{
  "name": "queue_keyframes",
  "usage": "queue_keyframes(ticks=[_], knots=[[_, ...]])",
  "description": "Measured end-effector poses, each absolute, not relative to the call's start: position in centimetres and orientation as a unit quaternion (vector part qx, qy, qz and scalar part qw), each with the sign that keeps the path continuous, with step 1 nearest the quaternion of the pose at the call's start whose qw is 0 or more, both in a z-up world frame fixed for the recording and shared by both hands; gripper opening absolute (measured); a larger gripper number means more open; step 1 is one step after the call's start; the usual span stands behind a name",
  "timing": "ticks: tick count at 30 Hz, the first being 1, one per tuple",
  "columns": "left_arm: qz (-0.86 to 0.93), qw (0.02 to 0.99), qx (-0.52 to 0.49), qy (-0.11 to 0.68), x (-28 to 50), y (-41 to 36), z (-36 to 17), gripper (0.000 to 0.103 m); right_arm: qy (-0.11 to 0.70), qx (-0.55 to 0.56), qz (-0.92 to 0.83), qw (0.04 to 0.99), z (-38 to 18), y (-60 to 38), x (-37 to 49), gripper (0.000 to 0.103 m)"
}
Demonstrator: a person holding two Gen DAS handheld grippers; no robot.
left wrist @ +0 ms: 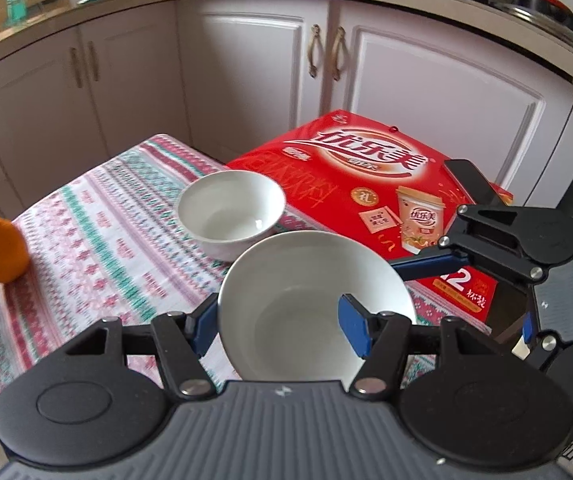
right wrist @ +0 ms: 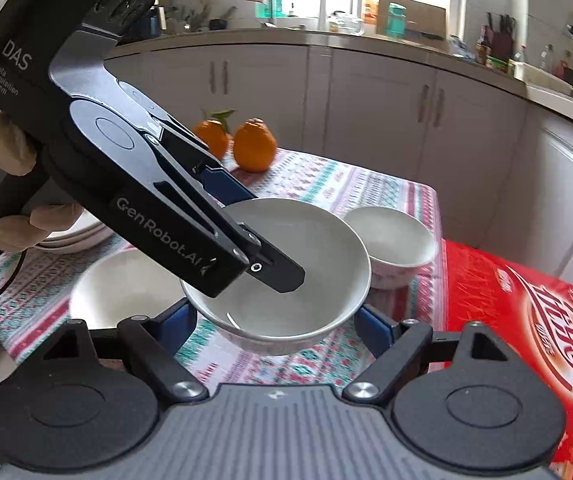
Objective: Organize plates and bowls
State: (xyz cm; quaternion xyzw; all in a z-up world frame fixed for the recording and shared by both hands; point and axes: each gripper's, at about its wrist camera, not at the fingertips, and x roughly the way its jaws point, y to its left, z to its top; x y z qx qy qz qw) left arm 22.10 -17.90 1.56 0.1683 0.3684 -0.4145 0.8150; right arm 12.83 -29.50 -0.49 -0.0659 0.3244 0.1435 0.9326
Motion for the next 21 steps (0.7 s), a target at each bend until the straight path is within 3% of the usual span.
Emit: queue_keyframes(ticks=[21], knots=[[-0.333, 0.852, 0.123, 0.386, 19.4, -9.0, 0.9, 0.062, 0.331, -0.093, 0.242, 0.907, -0.8, -22.0, 12.9, 0.089]])
